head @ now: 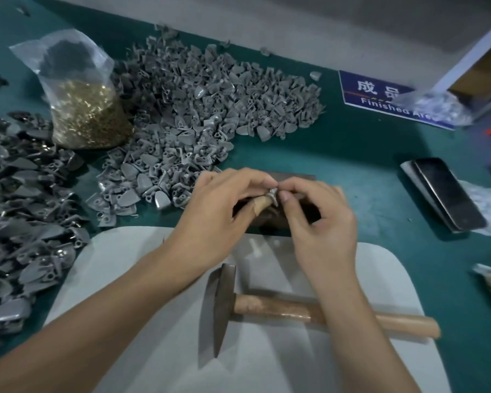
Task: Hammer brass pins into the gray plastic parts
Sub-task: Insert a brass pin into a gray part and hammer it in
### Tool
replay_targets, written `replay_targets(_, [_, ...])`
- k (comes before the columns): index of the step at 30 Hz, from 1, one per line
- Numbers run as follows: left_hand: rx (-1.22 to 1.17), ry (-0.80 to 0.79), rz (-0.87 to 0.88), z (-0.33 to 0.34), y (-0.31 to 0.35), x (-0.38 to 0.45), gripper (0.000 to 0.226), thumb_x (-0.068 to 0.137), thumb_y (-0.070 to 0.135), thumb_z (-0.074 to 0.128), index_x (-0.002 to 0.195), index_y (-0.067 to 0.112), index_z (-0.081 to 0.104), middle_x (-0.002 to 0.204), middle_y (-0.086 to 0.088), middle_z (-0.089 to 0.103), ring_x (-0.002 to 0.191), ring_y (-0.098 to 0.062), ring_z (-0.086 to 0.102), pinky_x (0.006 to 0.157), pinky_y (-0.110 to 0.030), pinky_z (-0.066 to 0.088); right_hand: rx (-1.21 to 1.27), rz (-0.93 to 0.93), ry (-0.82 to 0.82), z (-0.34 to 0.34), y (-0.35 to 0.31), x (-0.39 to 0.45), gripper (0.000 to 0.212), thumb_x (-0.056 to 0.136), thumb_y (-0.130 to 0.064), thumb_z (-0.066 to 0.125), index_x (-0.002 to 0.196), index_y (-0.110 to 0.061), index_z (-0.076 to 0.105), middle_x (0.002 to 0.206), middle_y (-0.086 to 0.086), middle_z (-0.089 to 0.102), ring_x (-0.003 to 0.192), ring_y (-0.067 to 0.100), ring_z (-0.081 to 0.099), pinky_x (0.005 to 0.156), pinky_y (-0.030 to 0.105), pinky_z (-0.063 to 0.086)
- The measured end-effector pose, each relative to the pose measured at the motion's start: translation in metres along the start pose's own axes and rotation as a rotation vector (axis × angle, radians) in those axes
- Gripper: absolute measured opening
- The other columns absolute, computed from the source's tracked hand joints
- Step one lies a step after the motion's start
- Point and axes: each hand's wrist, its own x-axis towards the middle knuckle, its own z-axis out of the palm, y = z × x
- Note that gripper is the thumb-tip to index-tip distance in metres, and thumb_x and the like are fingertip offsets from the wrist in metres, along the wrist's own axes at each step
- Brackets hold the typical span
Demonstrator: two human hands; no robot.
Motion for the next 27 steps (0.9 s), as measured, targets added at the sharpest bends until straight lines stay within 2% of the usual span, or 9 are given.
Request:
replay_targets(2, [-0.013, 0.024, -0.013, 0.001, 0.0, 0.0, 0.028, 0.094, 0.024, 0.066, 0.116, 0.041, 0.061, 0.115, 0.027, 0.062, 0.112, 0.001, 0.063, 0.103, -0.05, 0.042, 0.037, -0.016, -0.004, 0.0, 0.001, -0.001, 0.014, 0.093, -0.017, 0.072, 0.1, -0.027, 0.077, 0.097, -0.018, 0.072, 0.098, 0.014, 0.061, 0.086, 0.037, 0.049])
replay_targets(5, [0.116, 0.063, 0.018, -0.002, -0.003, 0.003, 0.025, 0.093, 0.022, 0.073, 0.114, 0.035, 0.068, 0.105, 0.023, 0.064, 0.111, -0.007, 0.055, 0.096, -0.049, 0.043, 0.101, -0.025, 0.002, 0.001, 0.003, -0.001, 0.015, 0.091, -0.014, 0.075, 0.099, -0.027, 0.077, 0.095, -0.018, 0.073, 0.096, 0.015, 0.062, 0.084, 0.029, 0.049])
replay_targets(10, [0.1, 0.049, 0.02, -0.011, -0.01, 0.004, 0.023, 0.091, 0.036, 0.072, 0.113, 0.039, 0.069, 0.099, 0.022, 0.066, 0.106, -0.007, 0.056, 0.095, -0.048, 0.043, 0.039, -0.073, -0.053, 0.005, 0.003, -0.002, 0.014, 0.092, -0.019, 0.076, 0.101, -0.03, 0.078, 0.099, -0.019, 0.073, 0.096, 0.017, 0.063, 0.083, 0.05, 0.048])
replay_targets(13, [0.101, 0.019, 0.034, -0.017, -0.013, 0.004, 0.023, 0.09, 0.039, 0.072, 0.113, 0.037, 0.069, 0.099, 0.023, 0.065, 0.109, -0.007, 0.056, 0.097, -0.044, 0.043, 0.036, -0.104, -0.078, 0.004, 0.001, -0.002, 0.017, 0.091, -0.018, 0.076, 0.103, -0.031, 0.078, 0.1, -0.019, 0.073, 0.097, 0.018, 0.063, 0.082, 0.052, 0.048])
replay_targets(16, [0.069, -0.048, 0.063, -0.021, -0.016, 0.006, 0.022, 0.091, 0.035, 0.071, 0.113, 0.031, 0.069, 0.1, 0.021, 0.065, 0.11, -0.013, 0.056, 0.093, -0.032, 0.046, 0.046, -0.098, -0.095, 0.004, -0.002, -0.003, 0.018, 0.09, -0.016, 0.077, 0.102, -0.029, 0.079, 0.098, -0.019, 0.073, 0.096, 0.018, 0.063, 0.082, 0.051, 0.049])
replay_targets(19, [0.065, -0.06, 0.075, -0.022, -0.016, 0.006, 0.015, 0.093, 0.031, 0.069, 0.107, 0.033, 0.066, 0.101, 0.021, 0.063, 0.112, -0.015, 0.055, 0.091, -0.023, 0.044, 0.104, -0.038, -0.055, 0.004, -0.006, -0.003, 0.018, 0.088, -0.015, 0.08, 0.102, -0.027, 0.079, 0.095, -0.018, 0.071, 0.094, 0.013, 0.066, 0.084, 0.034, 0.053])
replay_targets(22, [0.076, -0.045, 0.073, -0.022, -0.017, 0.006, 0.016, 0.092, 0.031, 0.07, 0.108, 0.033, 0.068, 0.1, 0.022, 0.064, 0.112, -0.014, 0.056, 0.091, -0.019, 0.042, 0.18, 0.054, 0.014, -0.001, -0.006, -0.001, 0.017, 0.087, -0.012, 0.081, 0.099, -0.023, 0.078, 0.094, -0.001, 0.069, 0.092, 0.006, 0.068, 0.082, 0.011, 0.047])
replay_targets(24, [0.089, -0.03, 0.081, -0.021, -0.018, 0.006, 0.016, 0.092, 0.033, 0.071, 0.108, 0.031, 0.072, 0.099, 0.022, 0.066, 0.11, -0.013, 0.056, 0.092, -0.017, 0.041, 0.164, 0.087, 0.015, -0.004, -0.005, 0.001, 0.013, 0.088, -0.016, 0.081, 0.097, -0.024, 0.078, 0.094, -0.002, 0.07, 0.095, 0.007, 0.067, 0.082, 0.009, 0.045])
replay_targets(27, [0.119, 0.016, 0.076, -0.019, -0.019, 0.005, 0.014, 0.091, 0.033, 0.074, 0.104, 0.03, 0.077, 0.099, 0.02, 0.066, 0.108, -0.012, 0.055, 0.093, -0.019, 0.039, 0.086, 0.038, -0.024, -0.003, -0.007, 0.003, 0.01, 0.088, -0.021, 0.08, 0.093, -0.03, 0.077, 0.091, -0.016, 0.069, 0.101, 0.014, 0.059, 0.084, 0.012, 0.041])
